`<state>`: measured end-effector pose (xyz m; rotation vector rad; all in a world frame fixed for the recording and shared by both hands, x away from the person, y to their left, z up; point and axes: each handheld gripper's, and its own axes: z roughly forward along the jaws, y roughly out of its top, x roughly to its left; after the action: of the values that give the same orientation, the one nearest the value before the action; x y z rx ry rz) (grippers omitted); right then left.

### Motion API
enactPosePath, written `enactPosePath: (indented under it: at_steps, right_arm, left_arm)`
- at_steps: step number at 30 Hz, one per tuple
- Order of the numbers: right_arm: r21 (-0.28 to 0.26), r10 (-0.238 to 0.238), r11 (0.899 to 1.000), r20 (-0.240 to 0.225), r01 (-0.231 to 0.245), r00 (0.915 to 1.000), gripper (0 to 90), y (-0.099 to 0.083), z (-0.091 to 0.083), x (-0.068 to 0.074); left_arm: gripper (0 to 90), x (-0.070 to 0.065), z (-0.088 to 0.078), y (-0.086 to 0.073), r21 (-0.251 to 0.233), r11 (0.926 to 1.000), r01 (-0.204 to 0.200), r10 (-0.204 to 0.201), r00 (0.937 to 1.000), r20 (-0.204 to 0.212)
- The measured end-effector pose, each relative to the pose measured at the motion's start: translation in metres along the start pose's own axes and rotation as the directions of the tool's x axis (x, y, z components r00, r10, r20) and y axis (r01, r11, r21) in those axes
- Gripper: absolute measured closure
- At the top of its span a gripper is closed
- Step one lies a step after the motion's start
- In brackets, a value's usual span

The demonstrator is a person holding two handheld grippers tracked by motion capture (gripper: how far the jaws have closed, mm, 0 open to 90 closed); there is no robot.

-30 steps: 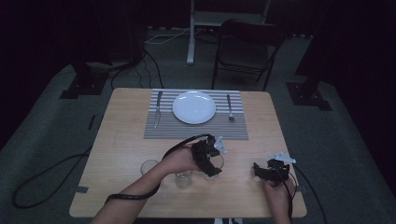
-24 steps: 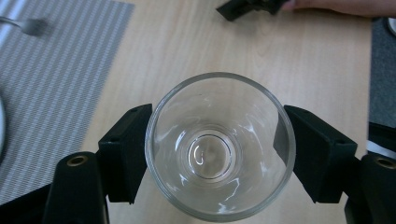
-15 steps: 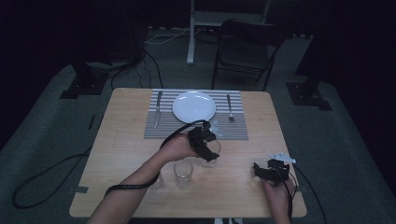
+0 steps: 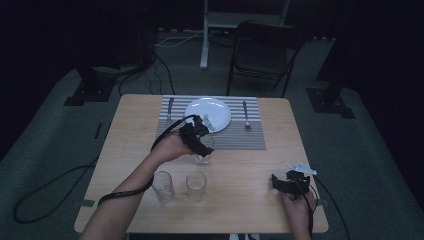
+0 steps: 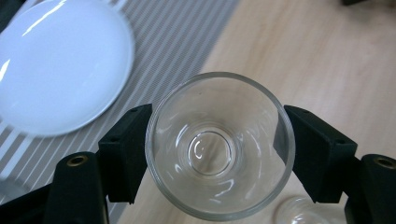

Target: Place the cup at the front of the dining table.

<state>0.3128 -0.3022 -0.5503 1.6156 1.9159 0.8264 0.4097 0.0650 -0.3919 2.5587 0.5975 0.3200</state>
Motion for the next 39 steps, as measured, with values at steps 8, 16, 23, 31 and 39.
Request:
enactPosePath:
  at_steps: [8, 16, 23, 31, 39]
  right_arm:
    - [0.0, 0.002, 1.0, 0.0, -0.002, 1.0, 12.4, 0.0, 0.0, 0.0]
    - [0.0, 0.002, 1.0, 0.0, -0.002, 1.0, 12.4, 0.0, 0.0, 0.0]
    - [0.0, 0.002, 1.0, 0.0, -0.002, 1.0, 12.4, 0.0, 0.0, 0.0]
    - [0.001, 0.002, 1.0, 0.0, -0.002, 1.0, 12.4, 0.0, 0.0, 0.0]
    - [0.0, 0.001, 1.0, 0.0, -0.001, 1.0, 12.4, 0.0, 0.0, 0.0]
  left_arm:
    - [28.6, 0.028, -0.005, -0.018, 0.0, 0.997, 0.077, -0.077, 0.9961, -0.043]
    - [28.6, 0.059, -0.007, -0.024, -0.023, 0.9865, 0.162, -0.163, 0.9829, -0.085]
    - [28.6, 0.085, 0.0, -0.028, -0.046, 0.9706, 0.236, -0.24, 0.9622, -0.128]
    - [28.6, 0.115, 0.014, -0.035, -0.046, 0.9485, 0.313, -0.317, 0.9329, -0.172]
    - [28.6, 0.131, 0.025, -0.032, -0.047, 0.938, 0.343, -0.346, 0.9233, -0.166]
